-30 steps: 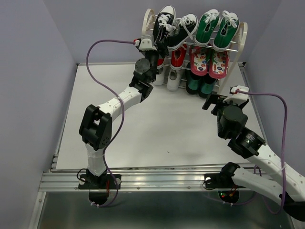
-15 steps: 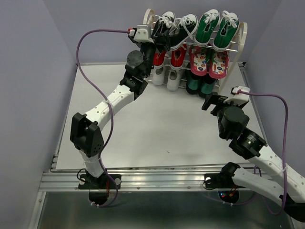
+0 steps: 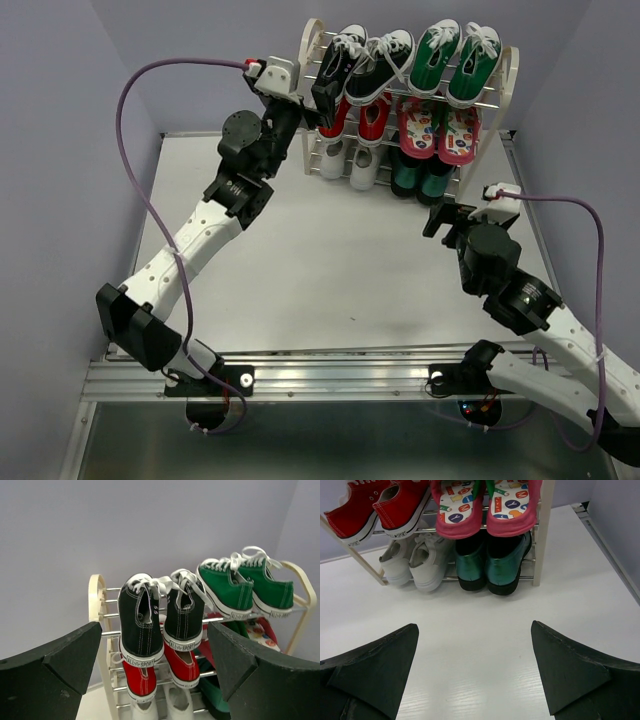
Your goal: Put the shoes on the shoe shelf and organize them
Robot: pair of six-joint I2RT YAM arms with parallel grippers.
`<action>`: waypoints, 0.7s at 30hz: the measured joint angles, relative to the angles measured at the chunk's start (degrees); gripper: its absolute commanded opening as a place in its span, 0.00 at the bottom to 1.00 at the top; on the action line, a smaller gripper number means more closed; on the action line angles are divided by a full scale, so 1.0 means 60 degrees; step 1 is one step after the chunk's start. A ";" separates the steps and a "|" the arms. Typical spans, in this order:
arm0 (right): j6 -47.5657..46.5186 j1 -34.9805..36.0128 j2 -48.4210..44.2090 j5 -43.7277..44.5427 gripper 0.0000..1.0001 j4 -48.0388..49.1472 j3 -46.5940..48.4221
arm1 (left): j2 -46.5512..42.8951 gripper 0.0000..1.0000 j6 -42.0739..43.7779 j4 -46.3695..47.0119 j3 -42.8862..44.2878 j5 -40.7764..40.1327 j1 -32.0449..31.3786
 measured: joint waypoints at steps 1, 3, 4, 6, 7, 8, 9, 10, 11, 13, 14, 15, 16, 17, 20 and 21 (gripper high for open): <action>0.0033 0.0000 -0.0026 -0.0007 1.00 -0.0044 0.0015 | -0.0062 0.99 0.0058 -0.0197 0.0000 0.0331 0.0080; 0.0080 0.0000 -0.0066 -0.0036 1.00 -0.0091 0.0044 | -0.0044 0.99 0.0109 -0.0554 0.0026 0.1107 0.0357; 0.0098 0.0000 -0.0084 -0.0051 1.00 -0.0138 0.0073 | 0.0040 0.99 0.0117 -0.0780 0.0058 0.1464 0.0546; 0.0131 0.0000 -0.0102 -0.0073 1.00 -0.0204 0.0109 | 0.0397 0.99 0.0138 -0.1217 0.0306 0.1953 0.0809; 0.0142 0.0000 -0.0102 -0.0076 1.00 -0.0226 0.0120 | 0.0678 0.99 0.0178 -0.1384 0.0521 0.2167 0.0911; 0.0142 0.0000 -0.0098 -0.0080 1.00 -0.0229 0.0131 | 0.0922 0.99 0.0215 -0.1501 0.0681 0.2299 0.1002; 0.0142 0.0000 -0.0095 -0.0080 1.00 -0.0248 0.0138 | 0.1118 0.99 0.0248 -0.1657 0.0809 0.2382 0.1045; 0.0142 0.0000 -0.0095 -0.0080 1.00 -0.0251 0.0142 | 0.1519 0.99 0.0313 -0.1902 0.1158 0.2466 0.1078; 0.0142 0.0000 -0.0095 -0.0080 1.00 -0.0251 0.0146 | 0.1789 0.99 0.0346 -0.2069 0.1402 0.2506 0.1082; 0.0142 0.0000 -0.0087 -0.0080 1.00 -0.0262 0.0157 | 0.2335 0.99 0.0390 -0.2390 0.1923 0.2550 0.1086; 0.0138 0.0000 -0.0080 -0.0076 1.00 -0.0270 0.0160 | 0.2670 0.99 0.0415 -0.2583 0.2255 0.2579 0.1089; 0.0138 0.0000 -0.0076 -0.0073 1.00 -0.0280 0.0160 | 0.2896 0.99 0.0430 -0.2674 0.2455 0.2590 0.1093; 0.0135 0.0000 -0.0076 -0.0069 1.00 -0.0291 0.0160 | 0.3115 0.99 0.0484 -0.2798 0.2667 0.2572 0.1100; 0.0135 0.0000 -0.0076 -0.0062 1.00 -0.0291 0.0160 | 0.3279 0.99 0.0510 -0.2911 0.2856 0.2568 0.1104; 0.0135 0.0000 -0.0080 -0.0011 1.00 -0.0295 0.0164 | 0.3708 0.83 0.0539 -0.3238 0.3490 0.2583 0.1155; 0.0135 0.0000 -0.0080 0.0022 1.00 -0.0295 0.0164 | 0.3778 0.65 0.0543 -0.3333 0.3614 0.2568 0.1169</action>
